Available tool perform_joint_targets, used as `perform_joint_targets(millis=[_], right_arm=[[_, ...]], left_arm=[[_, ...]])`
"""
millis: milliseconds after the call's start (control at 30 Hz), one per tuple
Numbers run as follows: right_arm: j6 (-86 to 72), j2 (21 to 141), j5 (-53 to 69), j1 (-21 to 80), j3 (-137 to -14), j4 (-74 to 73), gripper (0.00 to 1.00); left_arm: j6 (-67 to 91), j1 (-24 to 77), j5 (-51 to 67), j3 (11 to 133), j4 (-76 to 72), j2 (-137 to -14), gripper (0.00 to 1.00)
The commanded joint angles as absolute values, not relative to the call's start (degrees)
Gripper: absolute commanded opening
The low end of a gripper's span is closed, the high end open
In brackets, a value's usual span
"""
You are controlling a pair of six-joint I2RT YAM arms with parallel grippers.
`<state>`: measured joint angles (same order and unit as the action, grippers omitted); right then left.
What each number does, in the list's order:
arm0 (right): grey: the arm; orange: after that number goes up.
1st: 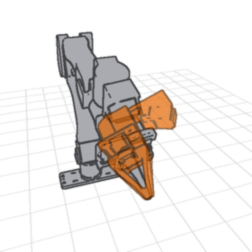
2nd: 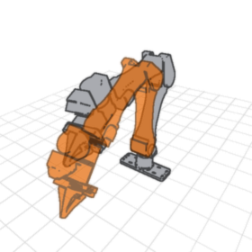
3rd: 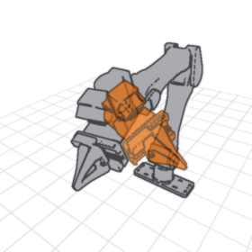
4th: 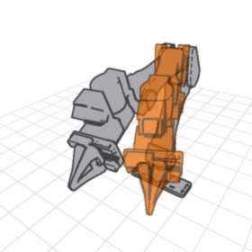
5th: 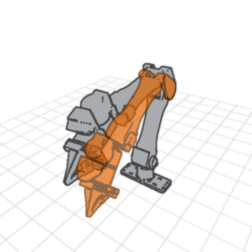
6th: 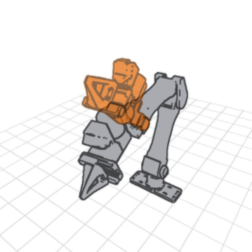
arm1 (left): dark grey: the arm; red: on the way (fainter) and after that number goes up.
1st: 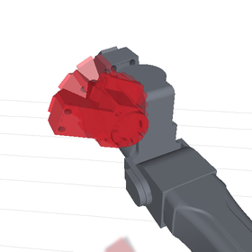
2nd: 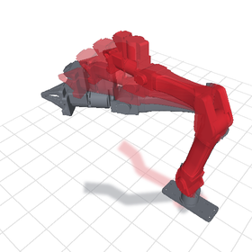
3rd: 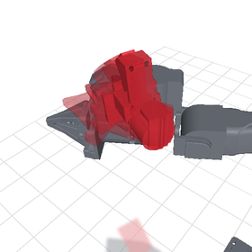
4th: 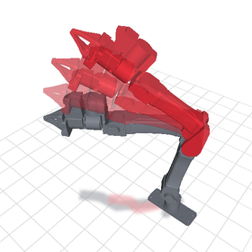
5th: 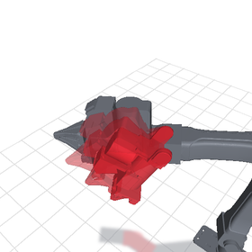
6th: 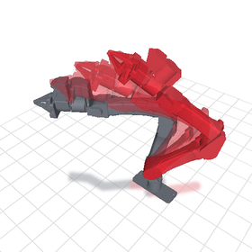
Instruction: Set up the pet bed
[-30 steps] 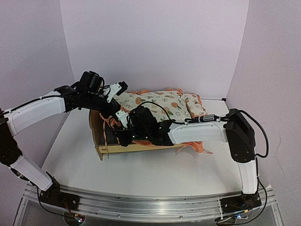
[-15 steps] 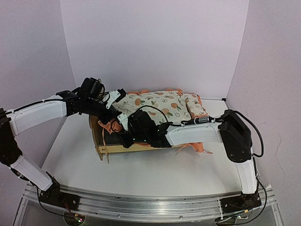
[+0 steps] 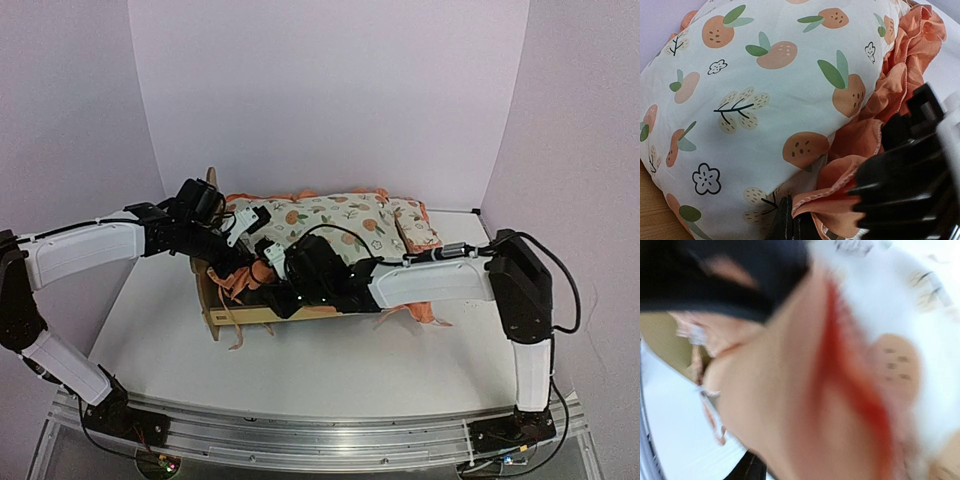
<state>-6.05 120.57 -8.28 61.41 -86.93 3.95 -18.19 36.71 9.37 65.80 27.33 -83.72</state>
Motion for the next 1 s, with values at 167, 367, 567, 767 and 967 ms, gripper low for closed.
perform_joint_targets(millis=[167,367,567,767,967], right_arm=[[-4.7,105.3,0.9,61.7,-81.2,2.2,0.42],[-2.0,100.4,-4.2,65.9,-65.2,13.5,0.42],[-3.4,110.7,-12.7,68.4,-62.3,29.1,0.44],[0.7,122.1,-21.5,68.4,-66.4,40.1,0.48],[1.1,129.5,-21.9,68.3,-71.3,39.7,0.47]], left_arm=[[-17.8,37.0,11.6,64.0,25.8,-83.9,0.0],[-17.0,37.1,13.0,62.6,24.8,-84.6,0.0],[-17.0,37.2,13.6,62.1,24.2,-86.0,0.0],[-17.1,37.2,13.5,61.6,24.1,-86.1,0.0],[-17.4,37.2,13.2,61.6,23.7,-86.3,0.0]])
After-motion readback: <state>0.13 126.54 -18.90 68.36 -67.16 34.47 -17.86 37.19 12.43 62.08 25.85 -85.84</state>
